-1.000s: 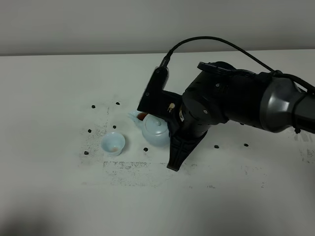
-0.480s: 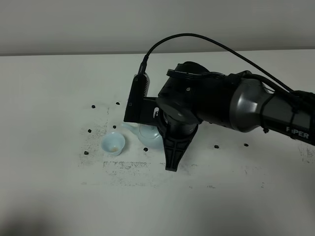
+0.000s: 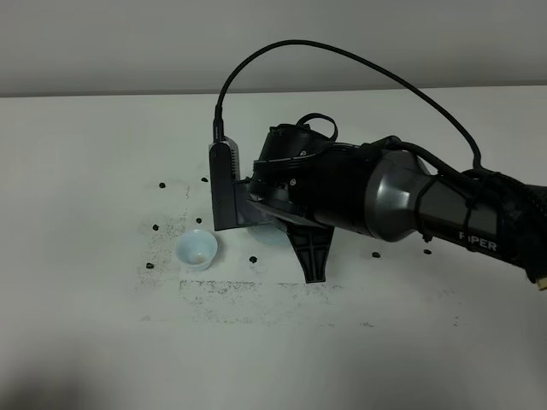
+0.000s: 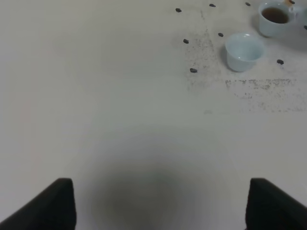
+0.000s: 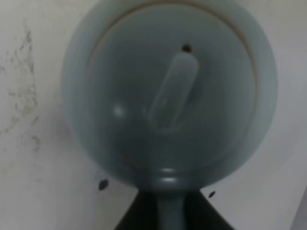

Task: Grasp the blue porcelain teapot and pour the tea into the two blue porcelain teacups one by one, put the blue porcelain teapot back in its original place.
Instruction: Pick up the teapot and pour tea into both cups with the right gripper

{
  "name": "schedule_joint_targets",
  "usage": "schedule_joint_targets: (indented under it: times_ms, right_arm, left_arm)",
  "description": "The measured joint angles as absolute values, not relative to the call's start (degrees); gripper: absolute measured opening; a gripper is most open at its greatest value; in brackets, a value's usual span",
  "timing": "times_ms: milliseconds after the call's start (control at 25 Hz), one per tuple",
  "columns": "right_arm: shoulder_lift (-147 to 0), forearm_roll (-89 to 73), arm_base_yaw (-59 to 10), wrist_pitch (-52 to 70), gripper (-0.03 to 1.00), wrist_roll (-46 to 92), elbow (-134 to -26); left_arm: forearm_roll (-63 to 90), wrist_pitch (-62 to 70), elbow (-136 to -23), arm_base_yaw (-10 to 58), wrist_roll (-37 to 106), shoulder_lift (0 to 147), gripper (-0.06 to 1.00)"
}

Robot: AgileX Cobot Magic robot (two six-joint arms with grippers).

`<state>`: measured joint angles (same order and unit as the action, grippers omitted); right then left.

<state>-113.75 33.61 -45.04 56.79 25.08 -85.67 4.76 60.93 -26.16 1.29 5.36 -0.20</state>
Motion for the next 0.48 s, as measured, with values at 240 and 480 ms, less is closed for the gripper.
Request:
schedule_joint_targets:
  times_ms: [240, 480]
  right_arm:
    - [-114.8, 35.0, -46.7, 55.9, 0.08, 25.2, -85.8]
    - [-115.4, 35.1, -47.3, 55.8, 0.08, 22.4, -85.8]
  left_arm:
    - [4.8, 60.9, -26.2, 1.3, 5.4, -0.2, 0.73]
    - [4.8, 60.9, -26.2, 1.3, 5.4, -0.2, 0.73]
